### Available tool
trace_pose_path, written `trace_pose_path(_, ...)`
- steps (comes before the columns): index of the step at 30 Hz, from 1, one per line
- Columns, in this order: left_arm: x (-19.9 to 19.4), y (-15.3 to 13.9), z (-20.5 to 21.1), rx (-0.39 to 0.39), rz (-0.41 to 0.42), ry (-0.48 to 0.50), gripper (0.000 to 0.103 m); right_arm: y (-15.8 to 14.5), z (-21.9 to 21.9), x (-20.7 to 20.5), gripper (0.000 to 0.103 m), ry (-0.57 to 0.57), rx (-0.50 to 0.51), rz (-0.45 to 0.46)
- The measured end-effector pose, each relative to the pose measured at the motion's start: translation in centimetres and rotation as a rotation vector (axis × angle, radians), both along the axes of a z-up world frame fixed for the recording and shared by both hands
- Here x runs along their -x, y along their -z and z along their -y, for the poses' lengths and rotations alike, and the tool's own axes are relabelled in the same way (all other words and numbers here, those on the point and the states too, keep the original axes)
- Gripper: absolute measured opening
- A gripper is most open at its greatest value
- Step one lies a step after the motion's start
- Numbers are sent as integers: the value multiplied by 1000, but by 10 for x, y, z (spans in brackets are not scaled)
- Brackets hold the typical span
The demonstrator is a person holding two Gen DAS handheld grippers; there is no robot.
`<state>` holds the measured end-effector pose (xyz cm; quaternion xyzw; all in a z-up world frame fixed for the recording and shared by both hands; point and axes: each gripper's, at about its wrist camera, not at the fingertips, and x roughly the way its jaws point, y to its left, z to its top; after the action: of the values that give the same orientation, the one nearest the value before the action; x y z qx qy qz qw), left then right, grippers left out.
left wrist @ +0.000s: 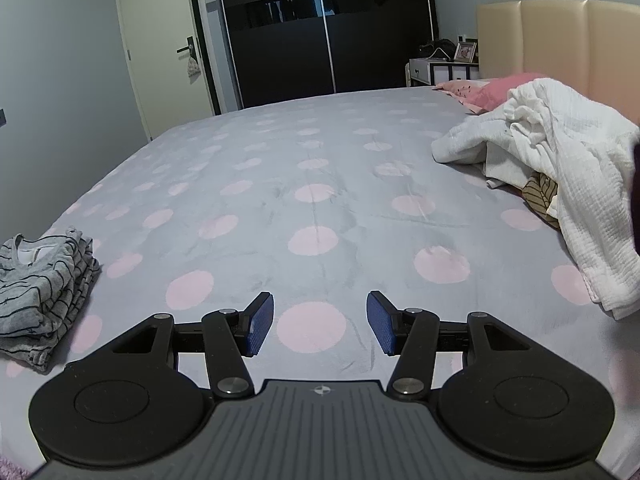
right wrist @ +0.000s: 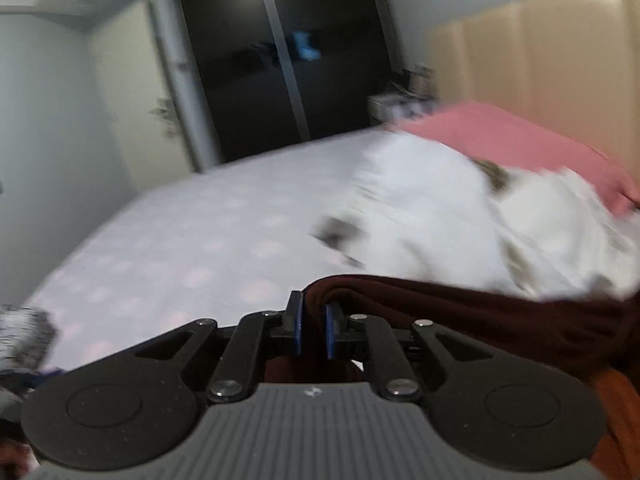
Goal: Fold clothes
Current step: 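Reach the right gripper into the clothes pile and grasp the maroon sweater, then pull the maroon sweater out of the pile with the right gripper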
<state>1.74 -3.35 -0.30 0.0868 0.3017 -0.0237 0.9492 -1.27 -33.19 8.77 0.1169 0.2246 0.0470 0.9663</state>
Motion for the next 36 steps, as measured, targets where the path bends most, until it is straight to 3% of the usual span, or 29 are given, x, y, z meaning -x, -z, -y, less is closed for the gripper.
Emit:
trace_pose_path(6, 7, -7, -20, 25, 18, -37, 50, -47, -66, -9, 13, -184, -13, 98)
trace_pose_path(14, 14, -17, -64, 78, 47, -128, 50, -80, -148, -21, 13, -416, -34, 134)
trace_pose_path(21, 21, -28, -96, 107, 71, -202, 50, -110, -222, -23, 13, -628, -41, 221)
trace_pose_path(26, 25, -28, -106, 110, 61, -213, 51, -97, -243, -35, 13, -600, -4, 122)
trace_pose_path(32, 25, -22, -106, 114, 27, -200, 51, -51, -225, -44, 18, -509, 62, -24)
trace_pose_path(35, 24, -20, -102, 116, 21, -190, 51, -33, -206, -52, 25, -476, 63, -79)
trace_pose_path(36, 23, -19, -100, 115, 20, -185, 51, -29, -200, -53, 33, -467, 65, -89)
